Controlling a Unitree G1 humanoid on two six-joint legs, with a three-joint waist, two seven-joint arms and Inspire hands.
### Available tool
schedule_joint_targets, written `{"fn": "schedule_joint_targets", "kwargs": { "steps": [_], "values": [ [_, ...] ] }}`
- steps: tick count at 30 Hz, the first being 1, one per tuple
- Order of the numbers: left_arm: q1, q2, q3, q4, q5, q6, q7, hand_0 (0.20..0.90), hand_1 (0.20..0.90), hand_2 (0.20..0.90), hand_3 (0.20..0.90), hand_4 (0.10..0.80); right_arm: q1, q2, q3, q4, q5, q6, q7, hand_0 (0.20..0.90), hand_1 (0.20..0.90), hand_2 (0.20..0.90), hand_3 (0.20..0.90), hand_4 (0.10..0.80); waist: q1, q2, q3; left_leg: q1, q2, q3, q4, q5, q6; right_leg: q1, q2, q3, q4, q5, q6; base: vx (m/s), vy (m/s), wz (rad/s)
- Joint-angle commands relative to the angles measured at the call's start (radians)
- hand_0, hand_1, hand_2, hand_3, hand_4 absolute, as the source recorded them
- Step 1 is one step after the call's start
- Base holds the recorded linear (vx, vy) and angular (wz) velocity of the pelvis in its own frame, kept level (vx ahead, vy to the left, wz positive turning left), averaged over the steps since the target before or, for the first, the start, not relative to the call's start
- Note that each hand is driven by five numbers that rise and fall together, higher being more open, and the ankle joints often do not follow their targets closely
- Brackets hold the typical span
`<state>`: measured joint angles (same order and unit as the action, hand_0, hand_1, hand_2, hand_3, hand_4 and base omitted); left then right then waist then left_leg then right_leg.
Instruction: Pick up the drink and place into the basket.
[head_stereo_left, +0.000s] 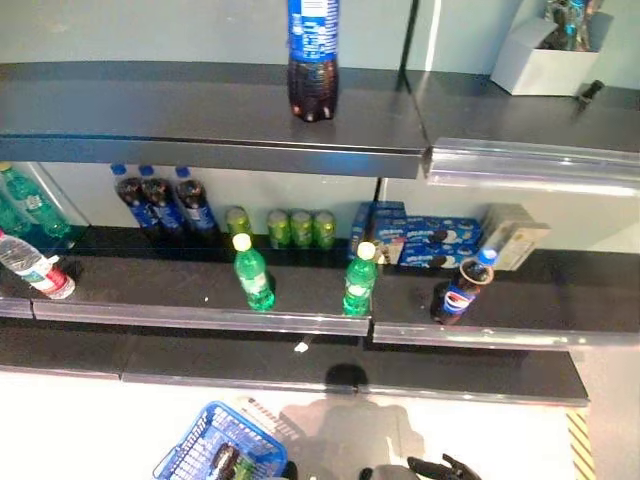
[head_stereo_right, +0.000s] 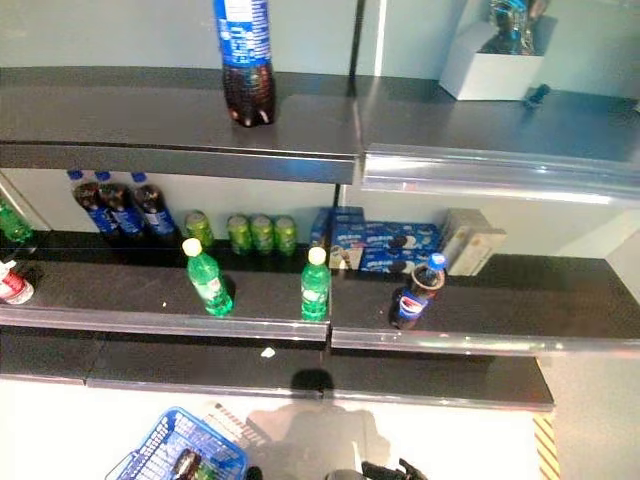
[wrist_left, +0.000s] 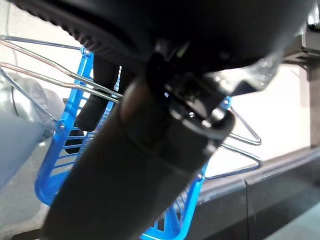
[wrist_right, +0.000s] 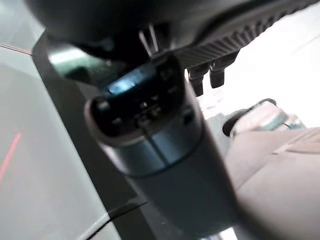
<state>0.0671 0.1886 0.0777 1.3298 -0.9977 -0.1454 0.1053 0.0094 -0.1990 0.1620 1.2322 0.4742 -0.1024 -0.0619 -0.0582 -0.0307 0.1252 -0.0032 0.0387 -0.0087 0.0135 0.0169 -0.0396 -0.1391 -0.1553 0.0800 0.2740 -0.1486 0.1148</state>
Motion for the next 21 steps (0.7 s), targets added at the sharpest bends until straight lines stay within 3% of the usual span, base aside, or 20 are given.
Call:
{"fn": "schedule_joint_targets", "kwargs": {
  "steps": [1, 2, 3, 4, 8, 10, 13, 16, 21],
  "values": [
    [-0.054, 0.039, -0.006, -0.099, -0.028, -0.090, 0.016, 0.300, 0.300, 0.300, 0.200, 0.100, -0.044, -0.016, 0.101, -0.127, -0.135, -0.003, 0.031, 0.900, 0.900, 0.900, 0.900, 0.800, 0.030, -0.035, 0.054, 0.100, 0.040, 0.039, 0.079, -0.139, -0.002, 0.056, -0.047, -0.062, -0.237, 0.277, 0.051, -0.042, -0.333, -0.09],
    [-0.045, 0.036, -0.005, -0.112, -0.025, -0.089, 0.019, 0.300, 0.300, 0.300, 0.200, 0.100, -0.040, -0.021, 0.120, -0.173, -0.151, 0.015, 0.024, 0.900, 0.900, 0.900, 0.900, 0.800, 0.032, -0.039, 0.055, 0.099, 0.057, 0.040, 0.080, -0.129, -0.010, 0.057, -0.039, -0.067, -0.231, 0.269, 0.046, -0.077, -0.337, -0.20],
    [-0.029, 0.029, -0.004, -0.146, 0.018, -0.077, 0.022, 0.300, 0.300, 0.300, 0.200, 0.100, -0.034, -0.046, 0.170, -0.310, -0.179, 0.045, 0.031, 0.900, 0.900, 0.900, 0.900, 0.800, 0.038, -0.047, 0.061, 0.090, 0.105, 0.048, 0.070, -0.092, -0.026, 0.060, -0.011, -0.089, -0.209, 0.240, 0.022, -0.093, -0.398, -0.20],
    [-0.026, 0.027, -0.011, -0.154, 0.036, -0.076, 0.030, 0.300, 0.300, 0.300, 0.200, 0.100, -0.029, -0.060, 0.186, -0.374, -0.181, 0.058, 0.047, 0.900, 0.900, 0.900, 0.900, 0.800, 0.039, -0.052, 0.066, 0.082, 0.125, 0.055, 0.064, -0.072, -0.032, 0.064, 0.000, -0.102, -0.203, 0.229, 0.010, -0.106, -0.414, -0.12],
    [-0.023, 0.027, -0.026, -0.194, 0.027, -0.060, 0.038, 0.300, 0.300, 0.300, 0.200, 0.100, 0.013, -0.136, 0.213, -0.650, -0.160, 0.057, 0.128, 0.900, 0.900, 0.900, 0.900, 0.800, 0.025, -0.059, 0.074, 0.046, 0.175, 0.071, 0.032, -0.001, -0.055, 0.068, 0.033, -0.135, -0.205, 0.209, -0.021, -0.090, -0.177, 0.16],
    [-0.022, 0.025, -0.032, -0.199, 0.037, -0.057, 0.028, 0.300, 0.300, 0.300, 0.200, 0.100, 0.024, -0.157, 0.215, -0.717, -0.155, 0.044, 0.144, 0.900, 0.900, 0.900, 0.900, 0.800, 0.017, -0.057, 0.074, 0.047, 0.181, 0.079, 0.017, 0.013, -0.061, 0.072, 0.037, -0.141, -0.212, 0.209, -0.024, -0.048, -0.025, 0.27],
    [0.003, 0.017, -0.046, -0.215, 0.025, -0.064, 0.034, 0.300, 0.300, 0.300, 0.200, 0.100, 0.055, -0.288, 0.180, -1.019, -0.120, -0.027, 0.210, 0.900, 0.900, 0.900, 0.900, 0.800, -0.014, -0.049, 0.056, 0.067, 0.190, 0.080, -0.038, 0.040, -0.090, 0.080, 0.034, -0.141, -0.237, 0.210, -0.017, -0.026, 0.076, 0.37],
    [0.021, 0.014, -0.033, -0.210, 0.012, -0.072, 0.030, 0.300, 0.300, 0.300, 0.200, 0.100, 0.072, -0.354, 0.118, -1.209, -0.098, -0.069, 0.251, 0.900, 0.900, 0.900, 0.900, 0.800, -0.037, -0.038, 0.038, 0.087, 0.191, 0.094, -0.064, 0.039, -0.099, 0.081, 0.025, -0.122, -0.247, 0.211, -0.005, 0.008, 0.118, 0.01],
    [0.045, 0.008, 0.002, -0.200, 0.010, -0.081, 0.029, 0.300, 0.300, 0.300, 0.200, 0.100, 0.089, -0.367, 0.026, -1.398, -0.079, -0.169, 0.225, 0.900, 0.900, 0.900, 0.900, 0.800, -0.062, -0.026, 0.019, 0.112, 0.181, 0.118, -0.070, 0.016, -0.095, 0.088, 0.010, -0.096, -0.254, 0.209, 0.016, 0.002, 0.103, -0.19]
  ]
}}
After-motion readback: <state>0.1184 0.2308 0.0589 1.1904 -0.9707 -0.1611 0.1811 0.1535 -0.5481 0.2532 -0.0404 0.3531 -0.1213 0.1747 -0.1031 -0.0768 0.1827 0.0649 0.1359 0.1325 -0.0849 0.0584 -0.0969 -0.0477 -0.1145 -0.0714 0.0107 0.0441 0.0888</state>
